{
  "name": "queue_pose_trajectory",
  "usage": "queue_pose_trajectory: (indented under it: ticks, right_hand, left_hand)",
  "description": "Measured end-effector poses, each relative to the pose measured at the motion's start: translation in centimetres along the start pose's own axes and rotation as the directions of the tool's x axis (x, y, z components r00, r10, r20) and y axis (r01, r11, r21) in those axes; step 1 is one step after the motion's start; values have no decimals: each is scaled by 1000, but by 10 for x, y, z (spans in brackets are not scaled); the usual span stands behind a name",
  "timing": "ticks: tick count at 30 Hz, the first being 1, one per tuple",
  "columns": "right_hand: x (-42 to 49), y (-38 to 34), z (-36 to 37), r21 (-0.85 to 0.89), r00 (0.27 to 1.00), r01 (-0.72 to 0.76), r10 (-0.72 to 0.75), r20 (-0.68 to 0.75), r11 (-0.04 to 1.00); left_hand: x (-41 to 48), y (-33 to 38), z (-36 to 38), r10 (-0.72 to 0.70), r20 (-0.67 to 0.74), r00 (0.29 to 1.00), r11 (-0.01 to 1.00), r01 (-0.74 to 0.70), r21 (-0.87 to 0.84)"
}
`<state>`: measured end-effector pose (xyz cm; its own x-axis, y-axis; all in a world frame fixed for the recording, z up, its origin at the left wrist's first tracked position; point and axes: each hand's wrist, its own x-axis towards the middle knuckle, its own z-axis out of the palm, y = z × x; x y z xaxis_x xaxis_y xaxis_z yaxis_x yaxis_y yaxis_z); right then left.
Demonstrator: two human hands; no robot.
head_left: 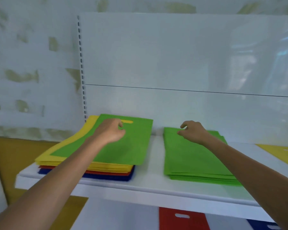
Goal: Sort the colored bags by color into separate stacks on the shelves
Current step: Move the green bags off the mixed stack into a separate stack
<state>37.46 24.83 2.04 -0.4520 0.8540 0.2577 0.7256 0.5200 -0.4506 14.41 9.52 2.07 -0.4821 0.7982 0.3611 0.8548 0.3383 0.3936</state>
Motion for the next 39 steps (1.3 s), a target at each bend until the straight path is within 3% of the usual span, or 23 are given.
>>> queue_pose_trajectory:
  ticks: [4, 7, 12, 16, 21, 24, 30, 39]
  right_hand:
    - [1, -53, 42, 80, 997, 4, -11, 79, 997]
    - [0, -85, 66, 96, 993, -17, 6, 118, 995]
    - [0, -110, 94, 29, 998, -32, 31, 50, 999]
    - [1, -116, 106, 134, 997, -49, 57, -57, 990]
    - [1, -122, 108, 114, 998, -9, 17, -66, 993]
    - [-2, -121, 107, 101, 993, 30, -18, -117, 994]
    - [-5, -99, 76, 47, 961, 55, -40, -274, 997]
    - [-23, 7, -21, 82, 976, -42, 58, -209, 996]
  left_hand:
    - [-9, -88, -24, -207, 66, 976, 967, 194, 162]
    - [-16, -128, -37, -257, 89, 962, 948, 233, 219]
    - [-11, -153, -43, -221, 70, 973, 965, 208, 161]
    - [-5, -165, -42, -202, -21, 979, 979, 203, 15]
    - [-4, -170, -37, -88, -106, 990, 996, 85, -33]
    - [-6, -163, -37, 14, -168, 986, 1000, -18, -22]
    - [-6, -119, -40, 86, -173, 981, 993, -97, -60]
    - [-14, 19, 4, 204, -13, 979, 972, -204, -119]
